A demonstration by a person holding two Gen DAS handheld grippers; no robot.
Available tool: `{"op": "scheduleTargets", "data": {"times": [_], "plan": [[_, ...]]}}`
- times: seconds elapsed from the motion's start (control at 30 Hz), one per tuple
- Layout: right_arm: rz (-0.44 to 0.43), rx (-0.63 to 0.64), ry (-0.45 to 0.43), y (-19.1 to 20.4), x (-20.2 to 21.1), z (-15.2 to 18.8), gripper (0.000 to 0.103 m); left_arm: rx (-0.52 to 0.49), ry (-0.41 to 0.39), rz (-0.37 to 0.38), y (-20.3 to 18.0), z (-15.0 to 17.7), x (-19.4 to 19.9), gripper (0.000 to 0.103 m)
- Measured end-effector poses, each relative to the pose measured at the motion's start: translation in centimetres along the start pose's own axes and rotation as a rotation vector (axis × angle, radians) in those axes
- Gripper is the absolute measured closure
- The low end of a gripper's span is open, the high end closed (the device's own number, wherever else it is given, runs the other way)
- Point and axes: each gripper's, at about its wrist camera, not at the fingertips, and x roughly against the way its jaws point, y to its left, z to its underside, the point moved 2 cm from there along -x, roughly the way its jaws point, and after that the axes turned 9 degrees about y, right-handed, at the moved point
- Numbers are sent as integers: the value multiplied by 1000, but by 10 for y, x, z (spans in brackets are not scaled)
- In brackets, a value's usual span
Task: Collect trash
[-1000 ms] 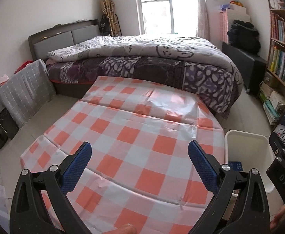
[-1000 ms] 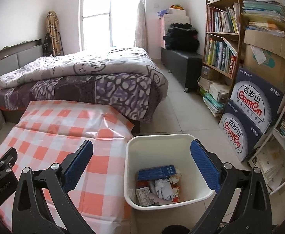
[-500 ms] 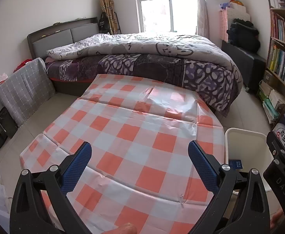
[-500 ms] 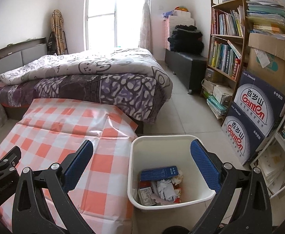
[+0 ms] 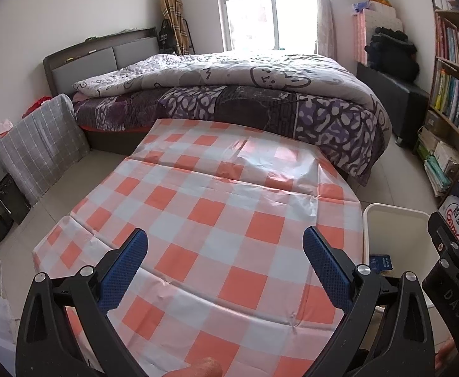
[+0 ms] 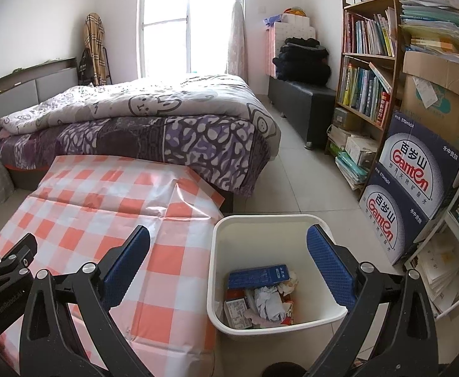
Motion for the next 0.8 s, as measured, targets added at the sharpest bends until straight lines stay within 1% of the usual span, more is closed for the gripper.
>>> {"op": "scheduleTargets", "data": {"times": [0.4, 0.8], "plan": [[-6, 12, 20, -2, -4, 3, 7, -3, 2, -3, -1, -1, -1, 7], [-6, 11, 19, -2, -5, 3, 7, -4, 5, -6, 0, 2, -3, 7]]}}
